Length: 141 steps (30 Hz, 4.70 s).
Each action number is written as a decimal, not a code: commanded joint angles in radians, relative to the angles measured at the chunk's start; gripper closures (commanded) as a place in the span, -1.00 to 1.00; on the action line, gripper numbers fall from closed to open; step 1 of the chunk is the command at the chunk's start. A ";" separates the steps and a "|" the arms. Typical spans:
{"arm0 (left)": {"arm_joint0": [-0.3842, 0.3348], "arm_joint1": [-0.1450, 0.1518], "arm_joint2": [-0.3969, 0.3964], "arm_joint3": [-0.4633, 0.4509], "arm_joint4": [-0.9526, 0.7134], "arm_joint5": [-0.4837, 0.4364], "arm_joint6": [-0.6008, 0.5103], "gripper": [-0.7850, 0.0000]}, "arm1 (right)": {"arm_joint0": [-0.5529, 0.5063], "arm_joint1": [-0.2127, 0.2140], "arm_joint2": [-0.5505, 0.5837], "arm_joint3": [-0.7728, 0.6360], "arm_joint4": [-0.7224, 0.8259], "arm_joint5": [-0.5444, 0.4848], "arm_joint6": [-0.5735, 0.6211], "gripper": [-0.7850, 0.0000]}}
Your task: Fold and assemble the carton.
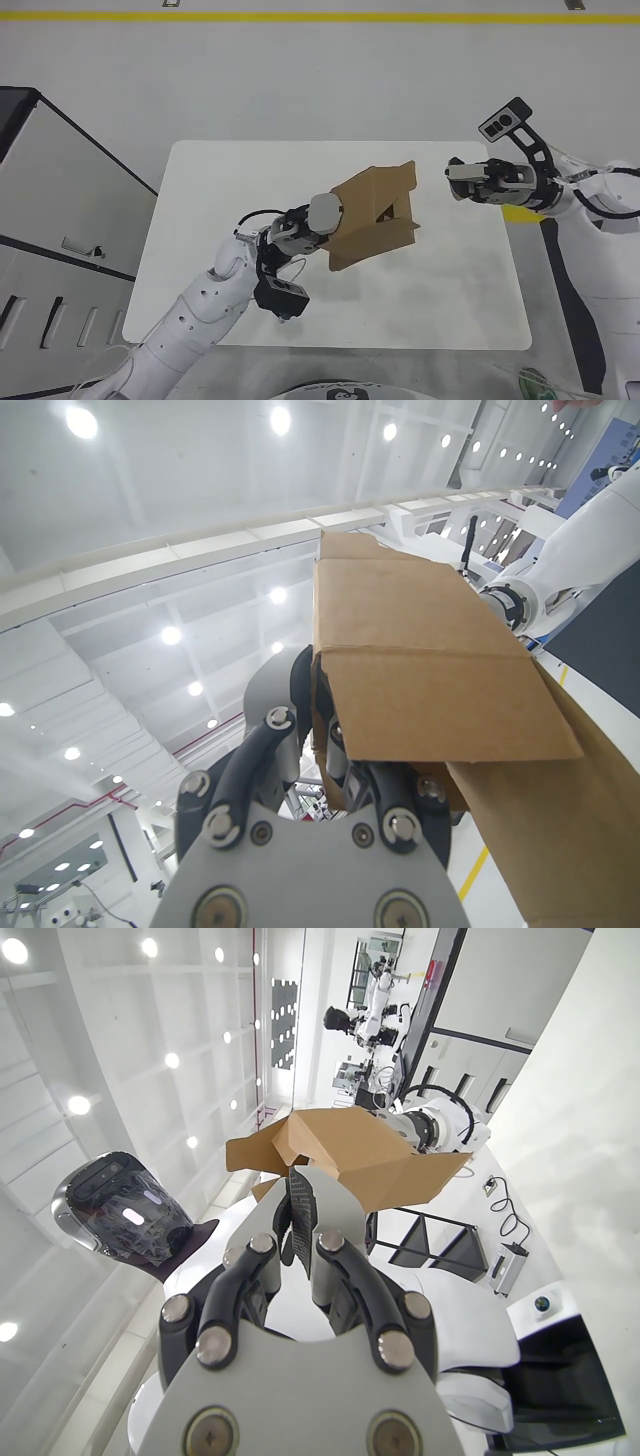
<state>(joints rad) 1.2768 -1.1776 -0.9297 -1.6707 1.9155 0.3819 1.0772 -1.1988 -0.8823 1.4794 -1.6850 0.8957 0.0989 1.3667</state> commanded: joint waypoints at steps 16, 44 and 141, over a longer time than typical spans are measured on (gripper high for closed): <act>0.015 -0.008 -0.012 0.018 -0.011 0.037 0.007 1.00 | 0.003 0.001 0.005 -0.014 -0.010 0.001 0.005 1.00; -0.046 -0.063 -0.027 0.180 -0.029 0.152 0.209 1.00 | 0.003 0.001 0.005 -0.014 -0.010 0.001 0.005 1.00; -0.047 -0.072 -0.068 0.185 0.129 0.169 0.192 1.00 | -0.056 0.017 -0.038 -0.265 -0.101 0.021 0.067 1.00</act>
<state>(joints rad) 1.2297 -1.2494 -0.9976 -1.4853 2.0442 0.5508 1.2693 -1.2561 -0.8651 1.4490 -1.9537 0.8011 0.1163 1.4406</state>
